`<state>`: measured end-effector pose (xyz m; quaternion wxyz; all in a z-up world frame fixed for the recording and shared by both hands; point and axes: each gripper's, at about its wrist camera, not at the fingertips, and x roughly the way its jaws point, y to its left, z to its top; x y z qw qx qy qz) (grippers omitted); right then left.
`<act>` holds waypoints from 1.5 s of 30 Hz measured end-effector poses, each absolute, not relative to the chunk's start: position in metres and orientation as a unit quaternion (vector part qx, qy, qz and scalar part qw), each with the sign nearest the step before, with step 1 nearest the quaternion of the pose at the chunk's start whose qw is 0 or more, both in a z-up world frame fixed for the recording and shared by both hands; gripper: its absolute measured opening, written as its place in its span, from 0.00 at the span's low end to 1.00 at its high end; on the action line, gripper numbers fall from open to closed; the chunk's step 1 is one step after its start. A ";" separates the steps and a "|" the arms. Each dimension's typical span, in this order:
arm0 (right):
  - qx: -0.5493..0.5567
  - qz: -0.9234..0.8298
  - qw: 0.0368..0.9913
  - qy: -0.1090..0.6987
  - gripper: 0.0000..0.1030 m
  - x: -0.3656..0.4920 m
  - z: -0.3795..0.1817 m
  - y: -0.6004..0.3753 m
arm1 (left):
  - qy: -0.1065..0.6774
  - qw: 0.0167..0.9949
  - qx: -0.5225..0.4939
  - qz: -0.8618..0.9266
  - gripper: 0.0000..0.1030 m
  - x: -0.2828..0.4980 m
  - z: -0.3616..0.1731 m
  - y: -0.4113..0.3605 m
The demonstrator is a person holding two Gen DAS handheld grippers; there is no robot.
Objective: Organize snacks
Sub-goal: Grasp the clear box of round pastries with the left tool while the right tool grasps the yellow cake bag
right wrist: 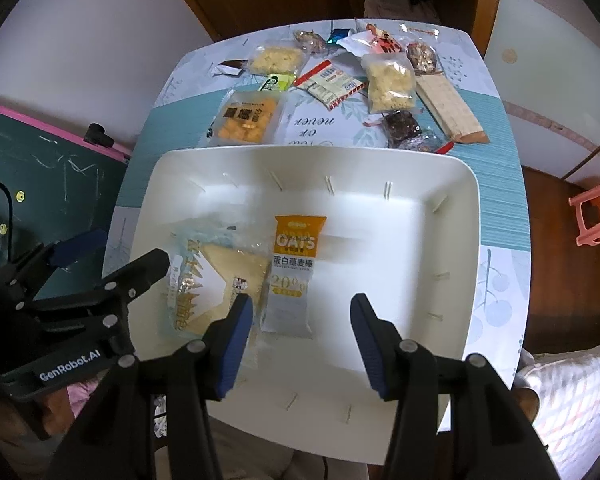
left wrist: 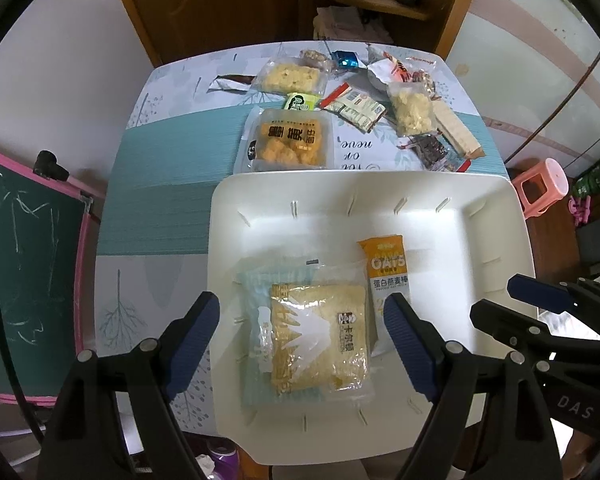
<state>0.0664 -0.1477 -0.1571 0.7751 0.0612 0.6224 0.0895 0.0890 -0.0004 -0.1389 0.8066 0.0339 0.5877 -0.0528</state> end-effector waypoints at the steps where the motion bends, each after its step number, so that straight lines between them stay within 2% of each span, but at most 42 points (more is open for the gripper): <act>1: 0.061 0.090 0.776 0.621 0.50 0.067 -0.156 -0.147 | 0.588 0.807 0.034 -0.053 0.81 0.090 -0.139 0.000; 8: 0.065 0.091 0.782 0.614 0.50 0.069 -0.151 -0.150 | 0.580 0.812 0.033 -0.056 0.81 0.094 -0.130 0.002; 15: 0.058 0.091 0.801 0.589 0.50 0.081 -0.131 -0.155 | 0.547 0.835 0.036 -0.041 0.81 0.113 -0.099 0.016; 30: 0.033 0.061 0.848 0.525 0.50 0.164 -0.068 -0.190 | 0.462 0.885 0.052 -0.005 0.81 0.203 -0.029 0.052; 35: 0.043 0.048 0.842 0.536 0.64 0.208 -0.087 -0.203 | 0.496 0.867 0.037 -0.033 0.81 0.239 -0.058 0.046; 40: 0.039 0.028 0.821 0.568 0.64 0.251 -0.132 -0.208 | 0.543 0.838 0.023 -0.056 0.82 0.269 -0.116 0.039; 42: 0.038 0.022 0.814 0.579 0.64 0.263 -0.150 -0.209 | 0.566 0.822 0.017 -0.068 0.89 0.281 -0.142 0.035; 45: 0.034 0.009 0.805 0.593 0.64 0.280 -0.177 -0.211 | 0.596 0.798 0.009 -0.090 0.95 0.291 -0.175 0.025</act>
